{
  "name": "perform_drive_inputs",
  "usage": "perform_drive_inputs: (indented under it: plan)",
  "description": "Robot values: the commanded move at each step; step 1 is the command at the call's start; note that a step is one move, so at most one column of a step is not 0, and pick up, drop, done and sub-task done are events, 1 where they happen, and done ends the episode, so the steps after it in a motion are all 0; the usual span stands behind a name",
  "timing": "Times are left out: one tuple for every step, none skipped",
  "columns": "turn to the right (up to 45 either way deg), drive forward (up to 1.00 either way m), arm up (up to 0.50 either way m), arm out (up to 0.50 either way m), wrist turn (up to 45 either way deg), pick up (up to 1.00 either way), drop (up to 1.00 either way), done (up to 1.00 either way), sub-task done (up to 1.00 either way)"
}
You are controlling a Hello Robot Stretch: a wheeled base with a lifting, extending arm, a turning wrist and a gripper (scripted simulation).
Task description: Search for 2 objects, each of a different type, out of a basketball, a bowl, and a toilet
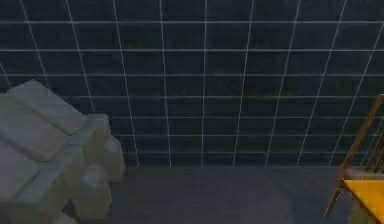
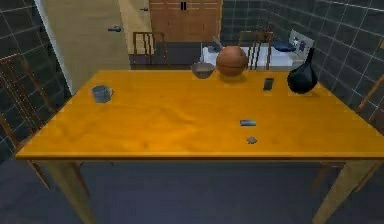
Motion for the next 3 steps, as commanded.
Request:
perform_drive_inputs:
  plan:
    - [21.0,0.00,0.00,0.00,0.0,0.00,0.00,0.00,0.00]
    - [0.0,0.95,0.00,0.00,0.0,0.00,0.00,0.00,0.00]
    - [9.0,0.00,0.00,0.00,0.0,0.00,0.00,0.00,0.00]
